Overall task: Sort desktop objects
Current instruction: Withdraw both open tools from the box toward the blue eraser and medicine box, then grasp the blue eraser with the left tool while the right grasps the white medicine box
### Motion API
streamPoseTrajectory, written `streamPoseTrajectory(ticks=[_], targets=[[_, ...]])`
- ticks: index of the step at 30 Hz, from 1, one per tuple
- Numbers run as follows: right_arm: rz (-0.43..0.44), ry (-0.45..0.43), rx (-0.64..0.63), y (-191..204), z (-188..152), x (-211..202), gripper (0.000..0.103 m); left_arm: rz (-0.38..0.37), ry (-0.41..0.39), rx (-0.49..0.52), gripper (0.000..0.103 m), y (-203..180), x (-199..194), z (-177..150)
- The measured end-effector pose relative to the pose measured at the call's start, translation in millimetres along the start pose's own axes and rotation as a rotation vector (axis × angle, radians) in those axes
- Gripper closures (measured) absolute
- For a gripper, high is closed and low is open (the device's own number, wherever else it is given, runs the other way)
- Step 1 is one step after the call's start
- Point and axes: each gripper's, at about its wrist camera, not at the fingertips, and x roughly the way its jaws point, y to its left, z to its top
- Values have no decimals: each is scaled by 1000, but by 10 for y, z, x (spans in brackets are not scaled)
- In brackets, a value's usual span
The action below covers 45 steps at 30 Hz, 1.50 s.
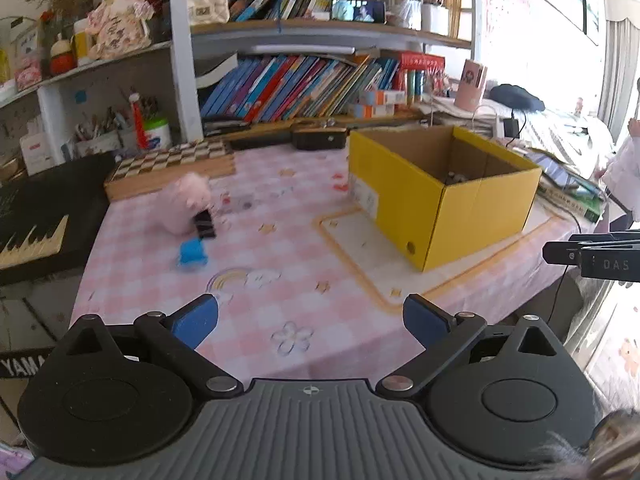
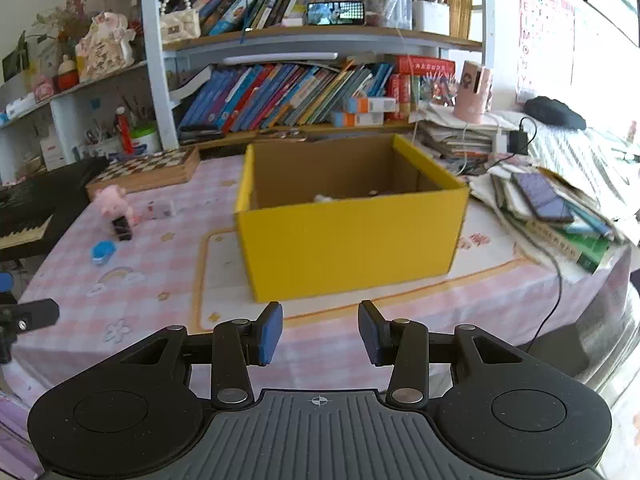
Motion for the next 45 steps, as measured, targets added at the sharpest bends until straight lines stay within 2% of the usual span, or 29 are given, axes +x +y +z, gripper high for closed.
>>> streamPoseTrajectory(ticks=[9, 23, 34, 45], targets=[[62, 40, -83, 487, -190, -31, 61, 16, 33, -23, 3, 231, -109, -211], [168, 69, -184, 1083, -261, 4, 61, 76, 51, -65, 3, 610, -278, -404], [223, 71, -224, 1415, -214, 78, 61, 130, 38, -105, 3, 915, -382, -468], [250, 69, -267, 1599, -163, 130, 61, 139, 35, -127, 3, 1017, -366, -473]])
